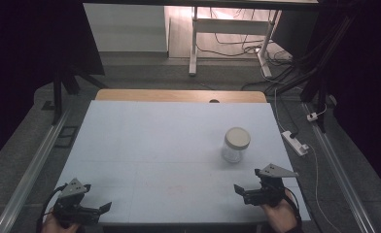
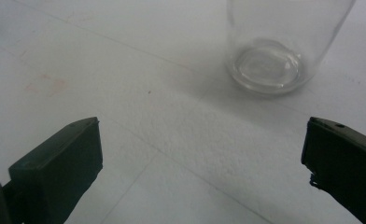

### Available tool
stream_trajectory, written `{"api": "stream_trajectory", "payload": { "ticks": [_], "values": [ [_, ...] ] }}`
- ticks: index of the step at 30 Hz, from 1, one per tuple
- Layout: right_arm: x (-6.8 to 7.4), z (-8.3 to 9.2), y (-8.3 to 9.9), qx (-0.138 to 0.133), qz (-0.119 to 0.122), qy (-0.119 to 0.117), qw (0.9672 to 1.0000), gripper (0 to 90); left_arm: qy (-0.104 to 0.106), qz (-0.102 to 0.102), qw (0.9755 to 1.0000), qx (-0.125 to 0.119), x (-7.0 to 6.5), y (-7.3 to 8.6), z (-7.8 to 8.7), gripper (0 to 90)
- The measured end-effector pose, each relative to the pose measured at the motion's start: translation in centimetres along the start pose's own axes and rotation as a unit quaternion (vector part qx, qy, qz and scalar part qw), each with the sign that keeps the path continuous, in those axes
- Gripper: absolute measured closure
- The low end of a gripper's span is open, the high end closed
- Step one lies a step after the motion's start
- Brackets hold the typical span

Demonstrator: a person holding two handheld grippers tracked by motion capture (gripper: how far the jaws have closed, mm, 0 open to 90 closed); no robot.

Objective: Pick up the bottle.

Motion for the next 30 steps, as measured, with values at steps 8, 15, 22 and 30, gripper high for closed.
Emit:
{"api": "stream_trajectory", "payload": {
  "ticks": [8,15,22,30],
  "values": [
    [-0.4,-0.7,-1.1,-0.011,-0.008,0.002,0.9999,0.0,-0.012,-0.004,0.9999,-0.002,0.1,-0.1,0.0,0.0],
    [-0.7,-1.4,-1.4,-0.004,-0.008,0.001,1.0,0.0,-0.01,-0.002,0.9999,-0.003,0.2,-0.1,0.0,0.0],
    [-1.1,-2.2,-1.6,0.006,-0.008,0.008,0.9999,0.0,-0.01,-0.004,0.9999,0.0,0.1,0.0,0.0,0.0],
    [-1.8,-3.0,-2.3,0.009,-0.005,0.02,0.9997,0.0,-0.009,-0.004,1.0,0.0,0.1,0.0,0.0,0.0]
  ]
}}
Point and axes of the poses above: each handheld gripper's, and its own axes: z roughly backward along the jaws, y roughly out of its underside, x roughly to its left, the point moved 10 cm from there along -z, roughly forward along the jaws, and after that the axes turned 3 degrees about -z, right-handed, at the moved point
